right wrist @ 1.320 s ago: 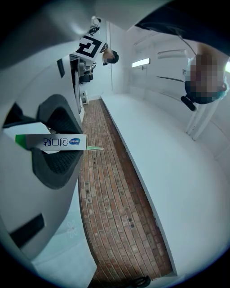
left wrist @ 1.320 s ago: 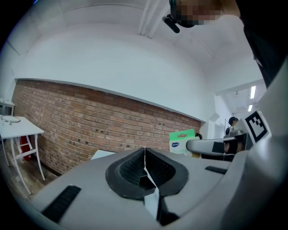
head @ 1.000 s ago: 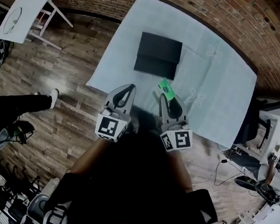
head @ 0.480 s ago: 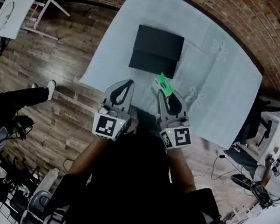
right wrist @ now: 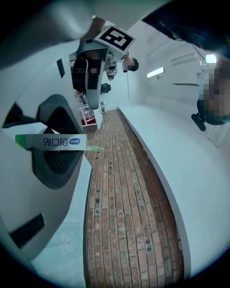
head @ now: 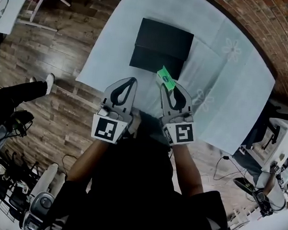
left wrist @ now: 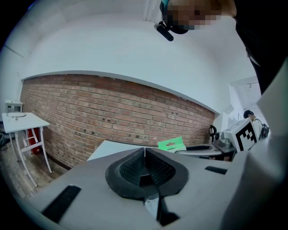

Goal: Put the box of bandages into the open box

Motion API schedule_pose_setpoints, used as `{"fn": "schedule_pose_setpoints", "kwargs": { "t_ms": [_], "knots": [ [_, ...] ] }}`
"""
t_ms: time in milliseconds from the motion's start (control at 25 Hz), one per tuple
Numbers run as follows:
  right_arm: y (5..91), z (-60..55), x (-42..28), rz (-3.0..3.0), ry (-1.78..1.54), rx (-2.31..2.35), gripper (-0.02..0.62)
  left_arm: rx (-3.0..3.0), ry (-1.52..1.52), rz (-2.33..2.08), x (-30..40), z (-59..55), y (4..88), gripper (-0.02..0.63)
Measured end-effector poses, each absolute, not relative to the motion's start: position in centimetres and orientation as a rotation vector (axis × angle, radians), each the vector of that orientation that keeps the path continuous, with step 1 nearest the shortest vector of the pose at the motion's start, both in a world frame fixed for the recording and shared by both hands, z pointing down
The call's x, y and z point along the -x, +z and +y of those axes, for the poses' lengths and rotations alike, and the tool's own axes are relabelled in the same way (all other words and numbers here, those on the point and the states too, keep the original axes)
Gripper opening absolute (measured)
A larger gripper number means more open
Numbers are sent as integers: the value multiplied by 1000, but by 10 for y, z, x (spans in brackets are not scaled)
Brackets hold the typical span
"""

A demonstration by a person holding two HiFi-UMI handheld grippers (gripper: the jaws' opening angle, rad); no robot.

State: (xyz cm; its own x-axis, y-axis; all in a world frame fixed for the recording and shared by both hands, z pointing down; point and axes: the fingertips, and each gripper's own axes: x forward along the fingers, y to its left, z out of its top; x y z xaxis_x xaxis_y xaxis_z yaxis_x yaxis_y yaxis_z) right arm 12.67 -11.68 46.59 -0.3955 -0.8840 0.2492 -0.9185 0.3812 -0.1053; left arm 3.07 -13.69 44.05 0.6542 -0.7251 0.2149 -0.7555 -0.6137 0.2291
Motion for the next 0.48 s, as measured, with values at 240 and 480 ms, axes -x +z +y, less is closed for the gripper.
{"fn": "schedule_pose_setpoints", "kwargs": {
  "t_ms": [240,480],
  "knots": [
    [485,-137,-125,-2468,334,-1620,104,-2567,155,-1189,-36,-149,453,34],
    [523,-145,-120,-2332,77,-1415,104,-2536,149,-1215,-35,-154,461,34]
  ]
}}
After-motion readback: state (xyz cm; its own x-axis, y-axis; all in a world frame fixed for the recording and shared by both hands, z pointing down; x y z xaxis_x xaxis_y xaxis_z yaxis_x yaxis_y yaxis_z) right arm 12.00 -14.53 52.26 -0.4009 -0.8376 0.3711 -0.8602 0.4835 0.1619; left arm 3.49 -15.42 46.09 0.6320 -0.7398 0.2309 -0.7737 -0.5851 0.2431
